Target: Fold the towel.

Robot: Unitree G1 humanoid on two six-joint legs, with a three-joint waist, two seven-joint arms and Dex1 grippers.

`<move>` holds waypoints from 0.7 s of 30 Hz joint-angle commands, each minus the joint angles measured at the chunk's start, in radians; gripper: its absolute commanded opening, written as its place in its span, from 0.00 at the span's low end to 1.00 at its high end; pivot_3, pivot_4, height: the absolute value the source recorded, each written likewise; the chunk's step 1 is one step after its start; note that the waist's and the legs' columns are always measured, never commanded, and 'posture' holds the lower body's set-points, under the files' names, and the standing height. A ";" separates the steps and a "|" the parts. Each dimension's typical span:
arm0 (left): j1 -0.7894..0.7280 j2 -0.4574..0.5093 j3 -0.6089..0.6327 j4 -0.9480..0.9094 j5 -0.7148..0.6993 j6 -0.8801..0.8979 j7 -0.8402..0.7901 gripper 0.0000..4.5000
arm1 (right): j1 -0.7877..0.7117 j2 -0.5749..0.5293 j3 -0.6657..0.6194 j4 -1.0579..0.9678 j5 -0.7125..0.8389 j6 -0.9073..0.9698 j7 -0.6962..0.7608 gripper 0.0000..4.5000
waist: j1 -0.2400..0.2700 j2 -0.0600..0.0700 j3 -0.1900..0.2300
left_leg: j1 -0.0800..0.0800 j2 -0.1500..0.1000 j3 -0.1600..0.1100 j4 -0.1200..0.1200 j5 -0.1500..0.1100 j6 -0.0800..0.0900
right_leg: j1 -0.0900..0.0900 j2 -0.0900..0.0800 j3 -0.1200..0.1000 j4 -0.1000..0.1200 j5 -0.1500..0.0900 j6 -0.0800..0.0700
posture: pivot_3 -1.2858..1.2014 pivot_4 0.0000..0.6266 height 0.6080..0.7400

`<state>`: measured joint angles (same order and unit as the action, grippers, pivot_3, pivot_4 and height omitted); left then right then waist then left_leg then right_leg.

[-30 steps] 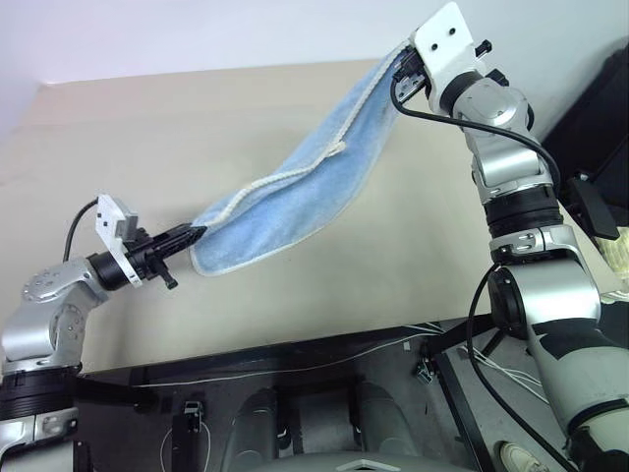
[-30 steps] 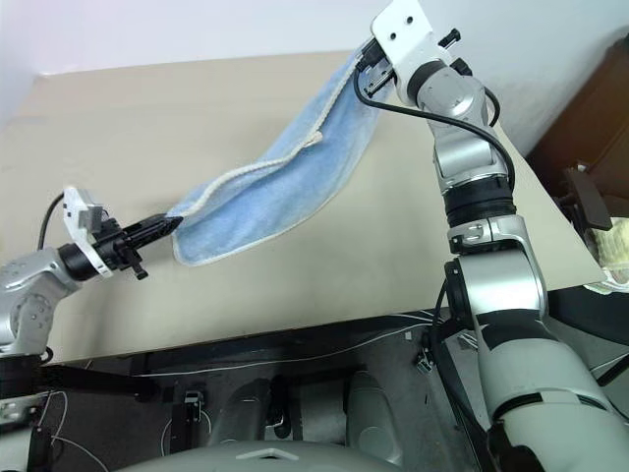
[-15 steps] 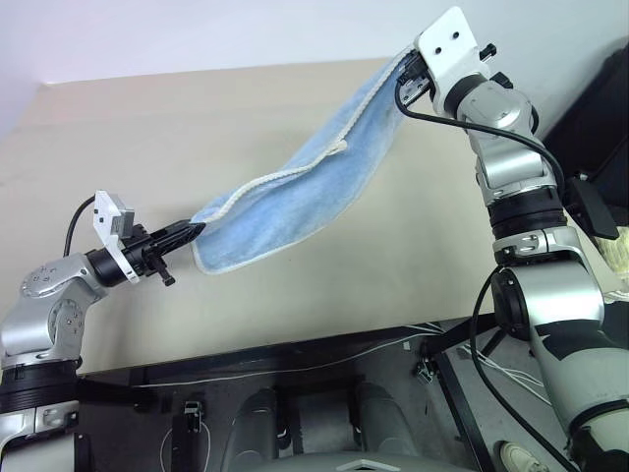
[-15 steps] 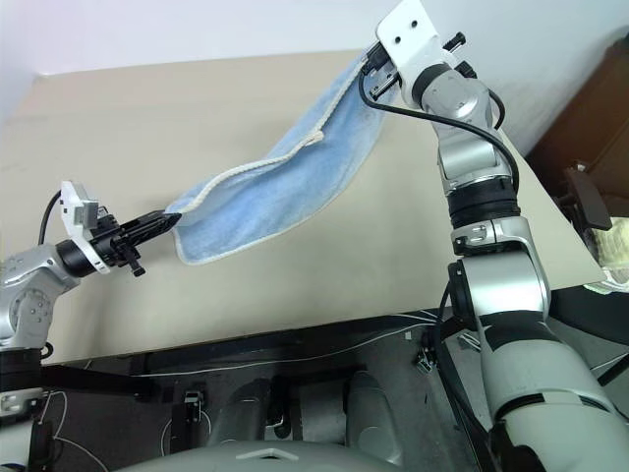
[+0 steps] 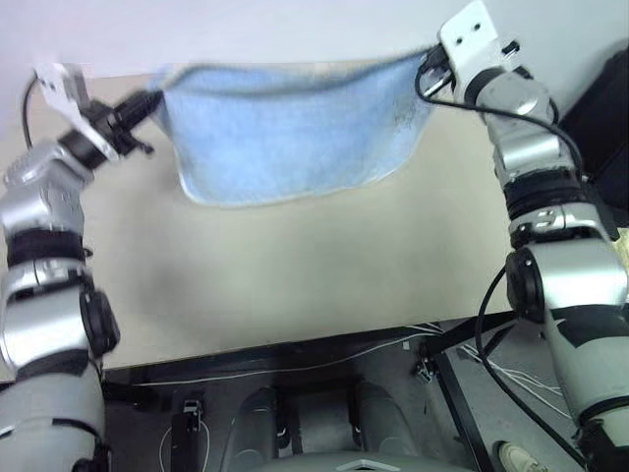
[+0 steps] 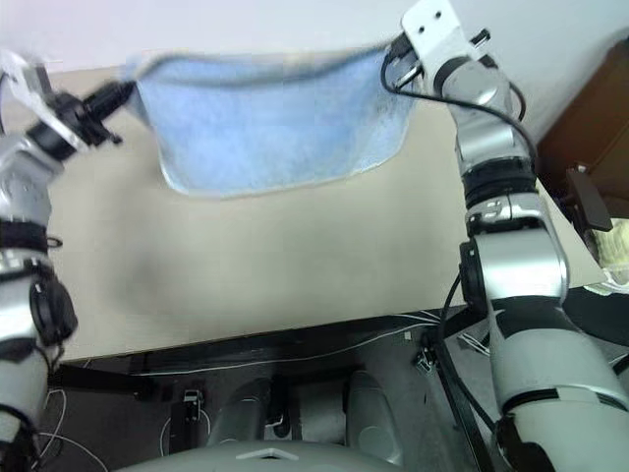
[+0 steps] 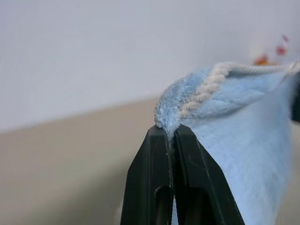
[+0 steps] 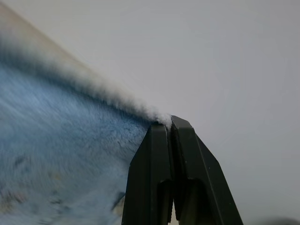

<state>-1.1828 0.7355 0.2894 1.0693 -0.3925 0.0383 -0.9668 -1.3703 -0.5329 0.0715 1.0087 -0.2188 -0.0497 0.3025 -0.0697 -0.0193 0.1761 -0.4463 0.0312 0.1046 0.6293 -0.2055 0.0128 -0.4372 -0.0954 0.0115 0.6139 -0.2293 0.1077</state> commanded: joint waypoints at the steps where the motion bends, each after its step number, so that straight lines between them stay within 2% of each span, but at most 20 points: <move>1: -0.101 0.044 0.004 0.134 0.064 -0.088 0.032 0.01 | -0.073 -0.052 -0.021 0.028 0.002 -0.071 -0.008 0.00 | -0.002 0.000 0.000 | 0.000 0.000 0.000 -0.001 0.000 0.000 | 0.000 0.000 0.000 0.000 -0.001 0.001 | 0.52 0.24 1.00; 4: -0.132 0.067 -0.012 0.175 0.104 -0.102 -0.032 0.01 | -0.038 -0.085 -0.044 -0.030 0.042 -0.083 0.063 0.00 | -0.002 0.000 0.000 | 0.000 0.000 0.001 -0.002 0.000 0.000 | -0.001 0.000 0.000 0.001 -0.003 0.005 | 0.52 0.24 1.00; 7: -0.095 0.098 -0.025 0.179 0.125 -0.076 -0.145 0.01 | 0.055 -0.101 -0.068 -0.159 0.094 -0.050 0.145 0.00 | -0.001 0.000 0.000 | 0.000 0.000 0.001 -0.003 0.000 -0.001 | -0.002 0.000 0.000 0.001 -0.004 0.006 | 0.52 0.24 1.00; 15: 0.224 0.223 -0.063 0.072 0.139 0.051 -0.498 0.01 | 0.592 -0.179 -0.116 -0.920 0.367 0.280 0.483 0.00 | 0.003 -0.001 0.001 | -0.002 0.001 -0.001 0.001 -0.001 -0.001 | -0.001 0.000 -0.001 0.003 -0.004 0.007 | 0.52 0.24 1.00; 18: 0.387 0.253 -0.064 -0.054 0.114 0.120 -0.585 0.01 | 0.784 -0.258 -0.122 -1.145 0.450 0.378 0.596 0.00 | 0.010 -0.001 0.001 | -0.002 0.002 -0.002 0.002 -0.001 -0.001 | -0.001 -0.001 -0.002 0.003 -0.004 0.006 | 0.52 0.24 1.00; 21: 0.546 0.265 -0.038 -0.254 0.063 0.220 -0.601 0.01 | 0.924 -0.332 -0.149 -1.281 0.533 0.444 0.685 0.00 | 0.023 -0.001 0.000 | -0.001 0.003 -0.003 0.003 -0.002 0.000 | 0.000 -0.002 -0.002 0.004 -0.004 0.005 | 0.52 0.24 1.00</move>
<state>-0.6642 0.9701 0.2211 0.9351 -0.2834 0.2092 -1.5493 -0.4654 -0.8289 -0.0219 -0.1803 0.2546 0.3642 0.9402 -0.0464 -0.0207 0.1765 -0.4470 0.0346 0.1019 0.6324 -0.2075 0.0126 -0.4372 -0.0981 0.0097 0.6178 -0.2341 0.1093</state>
